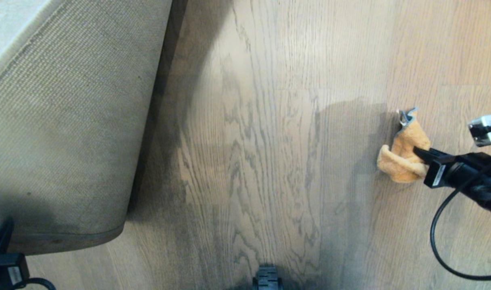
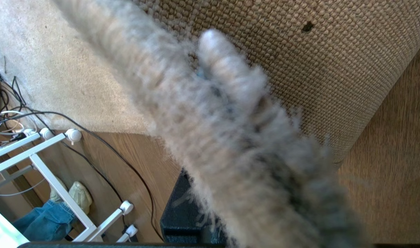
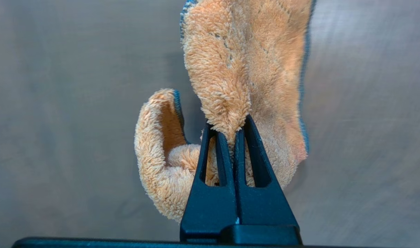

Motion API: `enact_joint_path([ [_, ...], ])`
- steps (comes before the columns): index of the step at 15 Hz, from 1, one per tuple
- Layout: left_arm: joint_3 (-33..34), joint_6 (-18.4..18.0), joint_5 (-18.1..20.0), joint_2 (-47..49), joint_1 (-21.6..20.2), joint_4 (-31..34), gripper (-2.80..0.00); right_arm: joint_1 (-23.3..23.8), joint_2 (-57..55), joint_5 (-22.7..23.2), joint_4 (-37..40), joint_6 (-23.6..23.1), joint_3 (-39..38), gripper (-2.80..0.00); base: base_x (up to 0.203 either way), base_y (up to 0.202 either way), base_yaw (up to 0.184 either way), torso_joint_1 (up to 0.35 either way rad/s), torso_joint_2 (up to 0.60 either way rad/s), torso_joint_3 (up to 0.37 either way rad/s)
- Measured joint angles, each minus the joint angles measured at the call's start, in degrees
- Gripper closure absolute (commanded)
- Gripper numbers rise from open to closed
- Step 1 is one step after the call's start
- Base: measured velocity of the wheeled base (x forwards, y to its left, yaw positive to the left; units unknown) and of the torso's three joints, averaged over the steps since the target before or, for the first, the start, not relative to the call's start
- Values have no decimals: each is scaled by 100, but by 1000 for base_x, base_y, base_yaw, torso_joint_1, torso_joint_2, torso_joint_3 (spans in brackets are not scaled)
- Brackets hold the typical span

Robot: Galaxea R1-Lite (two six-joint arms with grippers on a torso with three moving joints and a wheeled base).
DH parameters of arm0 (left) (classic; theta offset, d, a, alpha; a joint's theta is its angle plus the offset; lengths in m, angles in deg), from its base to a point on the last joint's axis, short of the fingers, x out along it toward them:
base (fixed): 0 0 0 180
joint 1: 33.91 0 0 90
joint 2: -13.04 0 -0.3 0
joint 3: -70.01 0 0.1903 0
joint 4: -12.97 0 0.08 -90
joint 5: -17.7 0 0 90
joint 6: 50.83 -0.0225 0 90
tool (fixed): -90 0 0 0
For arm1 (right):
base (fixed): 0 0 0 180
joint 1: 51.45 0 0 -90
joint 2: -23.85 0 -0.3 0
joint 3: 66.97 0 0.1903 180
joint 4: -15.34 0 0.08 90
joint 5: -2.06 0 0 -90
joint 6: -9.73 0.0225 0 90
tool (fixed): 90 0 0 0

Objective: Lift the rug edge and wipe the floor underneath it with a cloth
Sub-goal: Pick up the rag, then wipe the floor under the carpet with a rag

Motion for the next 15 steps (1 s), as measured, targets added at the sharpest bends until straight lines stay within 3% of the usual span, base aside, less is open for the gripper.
enact_joint_path([
  [9, 0, -9, 5, 49, -165, 73, 0, -2659, 311, -33, 66, 11, -342, 0, 0, 0, 0, 0, 0, 0],
  [12, 0, -15, 16, 72, -333, 111, 0, -3513, -83, -35, 60, -6, -148, 0, 0, 0, 0, 0, 0, 0],
  [15, 0, -11, 31, 110, -510, 123, 0, -4084, -634, -45, 60, -20, 296, 0, 0, 0, 0, 0, 0, 0],
])
